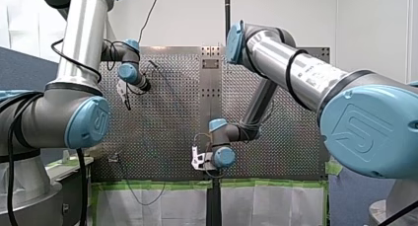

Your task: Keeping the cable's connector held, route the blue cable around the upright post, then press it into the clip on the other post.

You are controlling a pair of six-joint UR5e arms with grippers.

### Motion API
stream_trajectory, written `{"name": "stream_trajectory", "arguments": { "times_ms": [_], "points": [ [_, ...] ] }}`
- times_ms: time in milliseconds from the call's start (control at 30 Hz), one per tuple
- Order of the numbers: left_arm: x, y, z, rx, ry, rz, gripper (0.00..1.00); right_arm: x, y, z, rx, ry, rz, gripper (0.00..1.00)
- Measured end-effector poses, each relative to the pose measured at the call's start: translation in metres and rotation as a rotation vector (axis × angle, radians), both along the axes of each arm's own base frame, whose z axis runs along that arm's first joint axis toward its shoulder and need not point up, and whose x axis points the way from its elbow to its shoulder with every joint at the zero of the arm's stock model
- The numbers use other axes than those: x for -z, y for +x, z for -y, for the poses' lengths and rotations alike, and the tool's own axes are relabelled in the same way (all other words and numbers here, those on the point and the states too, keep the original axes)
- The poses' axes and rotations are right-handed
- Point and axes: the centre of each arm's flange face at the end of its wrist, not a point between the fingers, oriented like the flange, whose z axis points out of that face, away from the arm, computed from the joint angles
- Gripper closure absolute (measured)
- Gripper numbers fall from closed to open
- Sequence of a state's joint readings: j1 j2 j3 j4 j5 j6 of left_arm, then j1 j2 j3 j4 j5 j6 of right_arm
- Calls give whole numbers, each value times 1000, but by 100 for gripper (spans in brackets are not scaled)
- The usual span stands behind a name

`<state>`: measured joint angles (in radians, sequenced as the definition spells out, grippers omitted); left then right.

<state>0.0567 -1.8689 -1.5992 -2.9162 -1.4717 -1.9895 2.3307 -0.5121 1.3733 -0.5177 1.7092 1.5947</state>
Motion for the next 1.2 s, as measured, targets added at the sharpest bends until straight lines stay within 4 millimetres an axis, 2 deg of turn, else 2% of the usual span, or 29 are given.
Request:
{"name": "stream_trajectory", "arguments": {
  "times_ms": [233, 567, 667, 1033, 1200],
  "points": [
    [0, 0, -2, -3, -1, 1, 1, 44, -15, -8, 22, 29, -6, 100],
    [0, 0, -3, -5, -2, 0, 1, 115, -50, -27, 66, 77, -22, 100],
    [0, 0, -3, -4, -2, 0, 1, 128, -59, -31, 78, 79, -25, 100],
    [0, 0, -3, -5, -4, -3, 1, 143, -87, -41, 122, 93, -58, 100],
    [0, 1, -4, -7, -9, -1, 1, 131, -96, -40, 148, 77, -46, 100]
  ]
}}
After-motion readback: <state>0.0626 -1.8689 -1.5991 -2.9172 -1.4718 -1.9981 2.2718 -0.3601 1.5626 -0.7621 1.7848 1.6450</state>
